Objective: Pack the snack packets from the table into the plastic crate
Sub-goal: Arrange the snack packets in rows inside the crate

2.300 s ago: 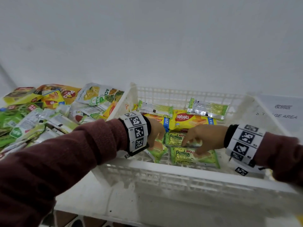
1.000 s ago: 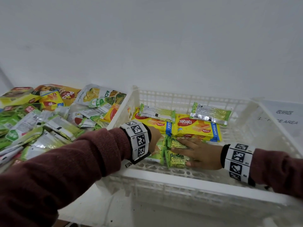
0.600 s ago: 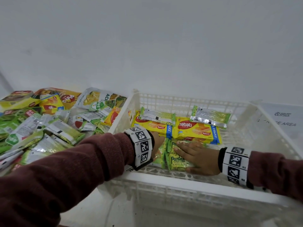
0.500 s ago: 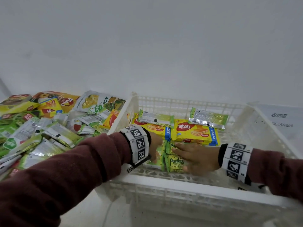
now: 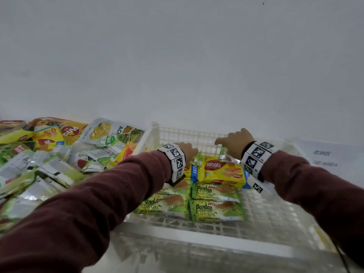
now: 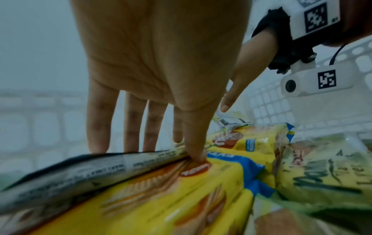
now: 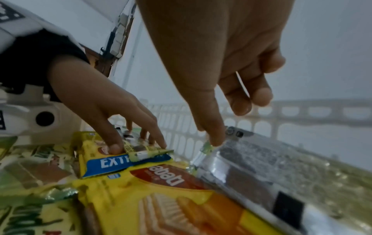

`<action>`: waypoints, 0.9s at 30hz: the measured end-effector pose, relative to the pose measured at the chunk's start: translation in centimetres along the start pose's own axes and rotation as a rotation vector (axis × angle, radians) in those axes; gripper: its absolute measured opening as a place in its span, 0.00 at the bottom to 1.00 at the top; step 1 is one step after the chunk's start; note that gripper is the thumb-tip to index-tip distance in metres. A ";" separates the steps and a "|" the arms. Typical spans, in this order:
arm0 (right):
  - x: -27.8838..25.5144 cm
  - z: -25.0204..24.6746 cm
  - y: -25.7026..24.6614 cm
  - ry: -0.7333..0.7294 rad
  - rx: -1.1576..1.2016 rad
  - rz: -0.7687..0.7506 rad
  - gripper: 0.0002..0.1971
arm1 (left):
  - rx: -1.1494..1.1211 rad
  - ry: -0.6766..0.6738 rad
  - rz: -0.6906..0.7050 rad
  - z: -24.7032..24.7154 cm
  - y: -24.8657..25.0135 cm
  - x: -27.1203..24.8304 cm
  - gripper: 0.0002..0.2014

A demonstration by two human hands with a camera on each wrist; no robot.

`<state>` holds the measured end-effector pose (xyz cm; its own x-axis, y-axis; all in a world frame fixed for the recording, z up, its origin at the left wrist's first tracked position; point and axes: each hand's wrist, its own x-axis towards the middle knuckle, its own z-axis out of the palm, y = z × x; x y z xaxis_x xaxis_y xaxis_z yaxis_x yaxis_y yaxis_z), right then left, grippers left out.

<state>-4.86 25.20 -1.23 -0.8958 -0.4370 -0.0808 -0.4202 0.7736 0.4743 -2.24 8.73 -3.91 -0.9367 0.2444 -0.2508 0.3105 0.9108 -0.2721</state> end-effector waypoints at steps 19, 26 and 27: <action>-1.3 -1.3 2.5 -0.137 0.270 0.015 0.20 | -0.015 0.114 0.023 -2.1 -0.5 -1.0 0.15; -4.0 -4.0 4.0 -0.032 0.246 -0.001 0.10 | -0.337 0.339 -0.078 -5.8 -2.4 -3.8 0.14; -4.7 -4.5 4.1 0.000 0.285 -0.021 0.09 | -0.413 0.340 -0.066 -6.4 -2.8 -4.3 0.18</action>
<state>-1.74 28.34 5.09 -0.8867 -0.4540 -0.0875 -0.4620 0.8624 0.2068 -0.11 7.29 3.83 -0.9730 0.2133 0.0884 0.2235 0.9663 0.1277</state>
